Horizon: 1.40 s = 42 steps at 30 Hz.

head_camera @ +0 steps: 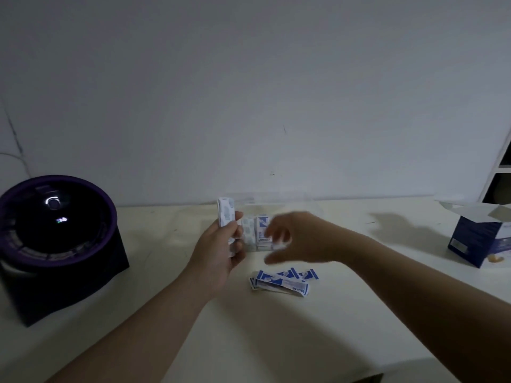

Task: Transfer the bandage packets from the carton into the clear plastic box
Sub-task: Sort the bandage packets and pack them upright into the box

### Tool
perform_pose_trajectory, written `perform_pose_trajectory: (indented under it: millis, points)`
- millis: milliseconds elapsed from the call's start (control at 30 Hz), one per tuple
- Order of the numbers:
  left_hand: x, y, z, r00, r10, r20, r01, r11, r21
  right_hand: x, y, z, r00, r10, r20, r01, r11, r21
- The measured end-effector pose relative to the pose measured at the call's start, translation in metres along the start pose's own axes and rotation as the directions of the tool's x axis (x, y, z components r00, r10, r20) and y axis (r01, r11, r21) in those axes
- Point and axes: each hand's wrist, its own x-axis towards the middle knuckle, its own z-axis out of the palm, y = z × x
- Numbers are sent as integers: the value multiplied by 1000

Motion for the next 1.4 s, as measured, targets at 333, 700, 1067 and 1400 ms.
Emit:
perform_pose_trajectory:
  millis: [333, 700, 1067, 1400]
  points:
    - [3, -7, -3, 1000, -14, -21, 14, 1000, 5, 0, 26, 22, 922, 184, 342, -161, 982, -95]
    - [3, -7, -4, 999, 24, -29, -21, 995, 98, 21, 7, 16, 809, 230, 541, -2, 921, -388]
    - [5, -21, -18, 972, 98, 214, -232, 562, 794, -6, 19, 32, 994, 106, 31, -96, 965, -245]
    - [3, -28, -20, 935, 152, 321, -345, 174, 922, -35, 37, 66, 938, 210, -275, -149, 963, 225]
